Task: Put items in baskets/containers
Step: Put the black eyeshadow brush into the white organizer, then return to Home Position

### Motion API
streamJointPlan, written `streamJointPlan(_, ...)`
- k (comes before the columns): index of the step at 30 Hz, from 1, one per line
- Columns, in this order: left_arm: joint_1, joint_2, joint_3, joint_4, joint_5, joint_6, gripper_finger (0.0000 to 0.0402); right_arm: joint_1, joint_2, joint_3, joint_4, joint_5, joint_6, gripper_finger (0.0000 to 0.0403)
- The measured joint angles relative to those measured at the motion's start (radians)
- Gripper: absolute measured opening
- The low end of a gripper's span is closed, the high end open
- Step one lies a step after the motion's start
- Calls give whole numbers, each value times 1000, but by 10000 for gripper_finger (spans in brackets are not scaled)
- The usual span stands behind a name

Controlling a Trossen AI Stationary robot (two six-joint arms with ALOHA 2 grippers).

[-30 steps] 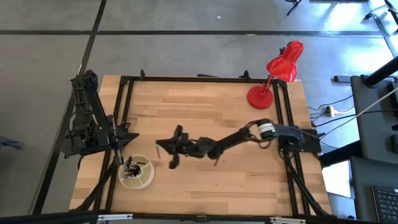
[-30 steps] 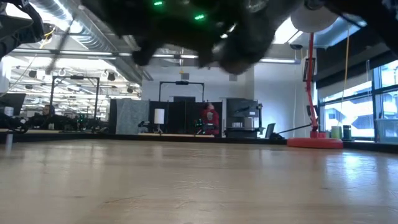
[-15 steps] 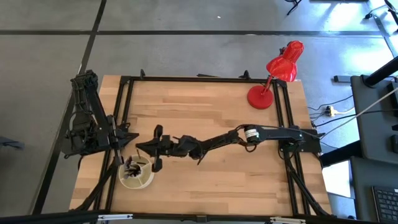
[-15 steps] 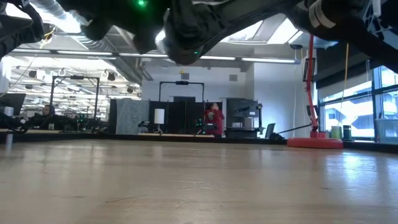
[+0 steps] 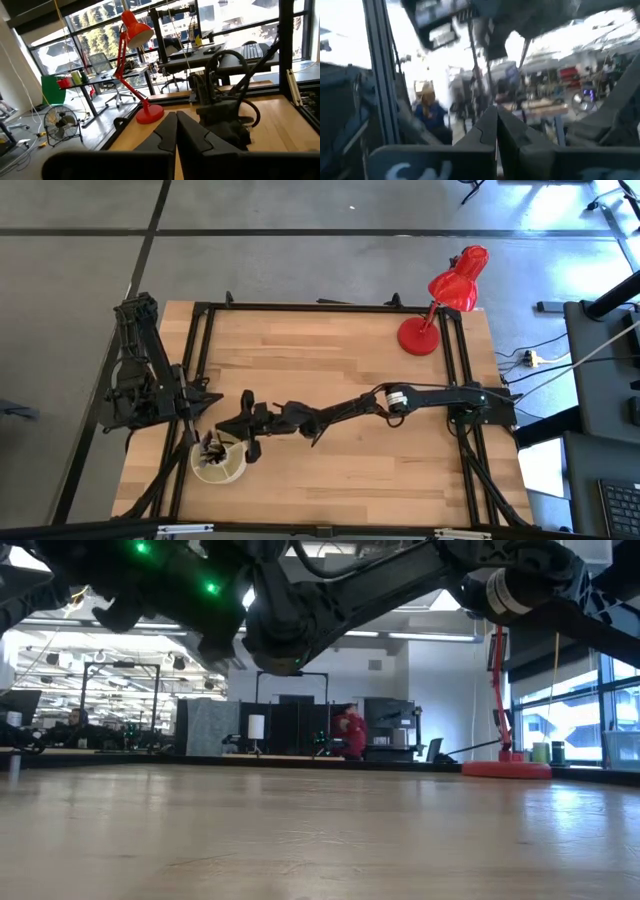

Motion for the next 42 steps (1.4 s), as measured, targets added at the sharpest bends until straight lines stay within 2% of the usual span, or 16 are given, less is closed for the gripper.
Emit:
streamJointPlan(4,0,0,0,0,0,1,2,-1,0,-1,-94,-72,-40,32)
streamJointPlan(10,0,0,0,0,0,0,7,-3,0,-1,-142,-81,13,83)
streamJointPlan(13,0,0,0,0,0,-9,5,-13,-5,-1,-145,-126,44,108)
streamJointPlan(18,0,1,0,0,2,-12,2,-33,-53,1,-198,-178,218,133)
streamJointPlan(20,0,2,0,0,2,-20,4,-47,-88,3,-286,-232,311,134)
streamJointPlan(22,0,2,0,0,2,-36,5,-67,-127,3,-420,-293,339,132)
streamJointPlan(24,0,4,0,0,2,-53,4,-80,-168,3,-571,-304,265,123)
streamJointPlan(28,0,13,0,-1,2,-95,2,-73,-250,3,-828,-153,115,89)
streamJointPlan(32,3,24,0,-2,48,-137,5,-36,-341,3,-1038,-122,-10,30)
streamJointPlan(34,17,24,0,-3,92,-147,4,-15,-393,3,-1167,-54,-78,9)
streamJointPlan(36,40,23,0,-11,145,-179,2,-2,-430,2,-1283,9,-91,8)
streamJointPlan(39,102,24,0,-44,311,-233,3,-1,-468,-33,-1429,15,-56,4)
streamJointPlan(42,204,24,0,-70,442,-271,3,-4,-479,-95,-1495,51,-8,4)
